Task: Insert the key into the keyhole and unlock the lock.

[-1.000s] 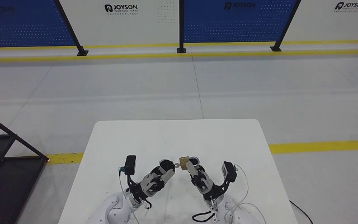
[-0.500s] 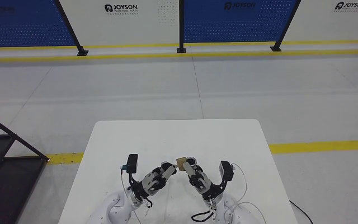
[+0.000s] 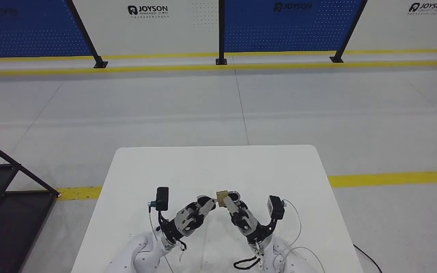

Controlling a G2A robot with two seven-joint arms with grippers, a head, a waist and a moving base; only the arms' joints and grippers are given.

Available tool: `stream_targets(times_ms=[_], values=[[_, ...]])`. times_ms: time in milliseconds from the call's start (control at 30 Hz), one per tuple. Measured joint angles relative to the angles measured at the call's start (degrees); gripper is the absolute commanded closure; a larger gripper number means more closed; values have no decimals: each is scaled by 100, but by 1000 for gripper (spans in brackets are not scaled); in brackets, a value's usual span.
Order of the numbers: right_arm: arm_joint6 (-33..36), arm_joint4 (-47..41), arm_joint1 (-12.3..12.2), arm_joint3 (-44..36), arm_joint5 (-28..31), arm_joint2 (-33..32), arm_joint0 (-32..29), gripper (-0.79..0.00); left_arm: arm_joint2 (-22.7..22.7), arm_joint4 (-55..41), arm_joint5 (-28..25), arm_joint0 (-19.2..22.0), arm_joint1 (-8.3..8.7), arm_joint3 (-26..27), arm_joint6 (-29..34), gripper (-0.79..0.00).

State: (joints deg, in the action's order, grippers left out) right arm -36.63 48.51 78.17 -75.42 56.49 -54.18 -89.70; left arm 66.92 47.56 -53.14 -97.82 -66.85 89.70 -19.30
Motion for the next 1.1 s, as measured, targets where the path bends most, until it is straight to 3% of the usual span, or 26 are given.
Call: stream_targets(times_ms=[767,1100], values=[[856,-603,-66,-352,-357,-203,-254,0,-61,2226,1368,-241,-40,154,-1493,0],[1086,-696,-91,-467,-436,-269,-339,0,-141,3163,2288,-345,-37,186,-2168,0]])
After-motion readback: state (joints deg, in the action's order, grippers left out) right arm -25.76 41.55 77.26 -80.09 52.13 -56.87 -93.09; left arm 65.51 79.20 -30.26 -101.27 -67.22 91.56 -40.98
